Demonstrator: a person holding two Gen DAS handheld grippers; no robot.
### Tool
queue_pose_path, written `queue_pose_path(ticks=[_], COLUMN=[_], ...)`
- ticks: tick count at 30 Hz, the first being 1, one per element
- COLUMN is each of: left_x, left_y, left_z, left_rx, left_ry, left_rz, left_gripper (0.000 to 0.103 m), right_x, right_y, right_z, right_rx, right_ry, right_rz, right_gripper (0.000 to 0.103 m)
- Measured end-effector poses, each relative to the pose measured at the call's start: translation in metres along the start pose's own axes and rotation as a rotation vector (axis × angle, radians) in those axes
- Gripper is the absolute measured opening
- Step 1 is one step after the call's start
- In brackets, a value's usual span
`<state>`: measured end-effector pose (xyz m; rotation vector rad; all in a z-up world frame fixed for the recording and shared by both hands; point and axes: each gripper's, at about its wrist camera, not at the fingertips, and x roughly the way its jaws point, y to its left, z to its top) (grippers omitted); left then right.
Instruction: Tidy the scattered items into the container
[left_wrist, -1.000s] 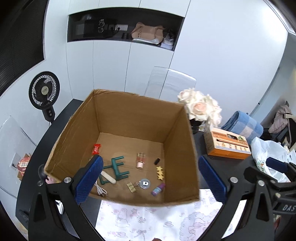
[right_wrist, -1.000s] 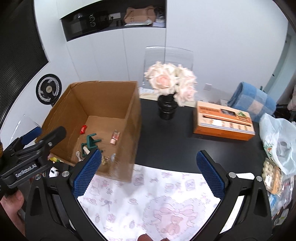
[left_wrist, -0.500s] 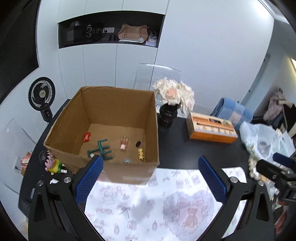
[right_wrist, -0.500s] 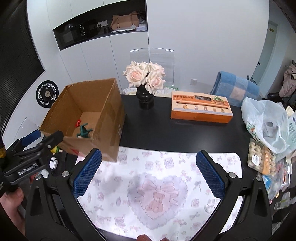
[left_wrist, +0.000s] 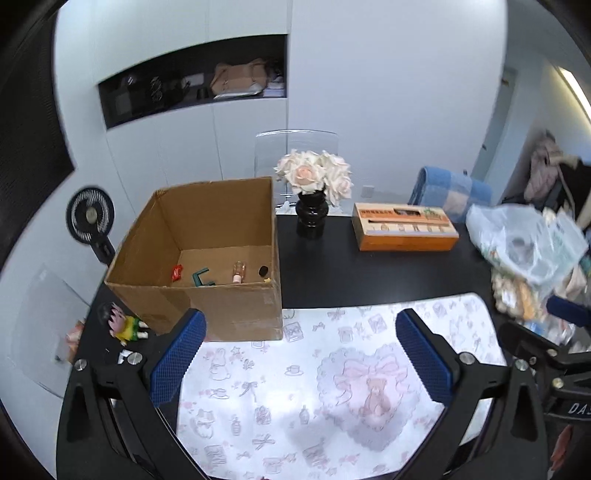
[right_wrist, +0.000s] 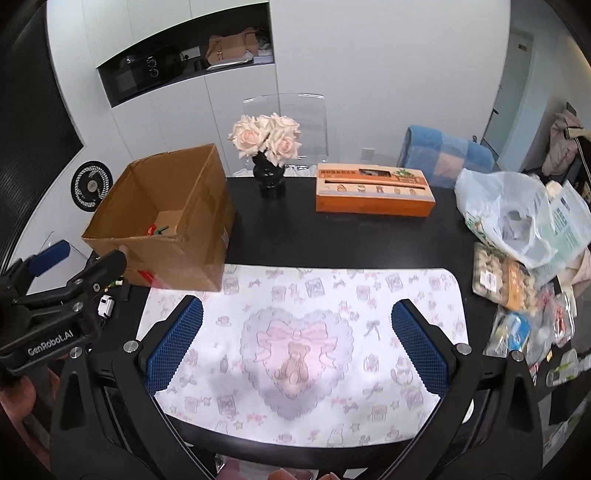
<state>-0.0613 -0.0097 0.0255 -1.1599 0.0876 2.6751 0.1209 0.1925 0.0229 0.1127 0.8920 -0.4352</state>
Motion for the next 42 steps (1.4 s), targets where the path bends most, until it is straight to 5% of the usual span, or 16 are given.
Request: queue_pose_path(ticks=[22, 42], left_x=[-0.009, -0.014], left_y=[-0.018, -0.016], left_z=[-0.063, -0.066], left_rx=[-0.001, -0.001], left_ry=[0.124, 0.128], left_rz=[-0.019, -0.039], left_gripper=[0.102, 0.102], right_x=[-0.011, -0.008], right_y=[-0.012, 0.000], right_z=[-0.062, -0.064], right_rx=[0.024, -0.009], right_ry=[0.086, 0.100], right_rz=[0.014, 0.012], right_gripper=[0.103, 0.103])
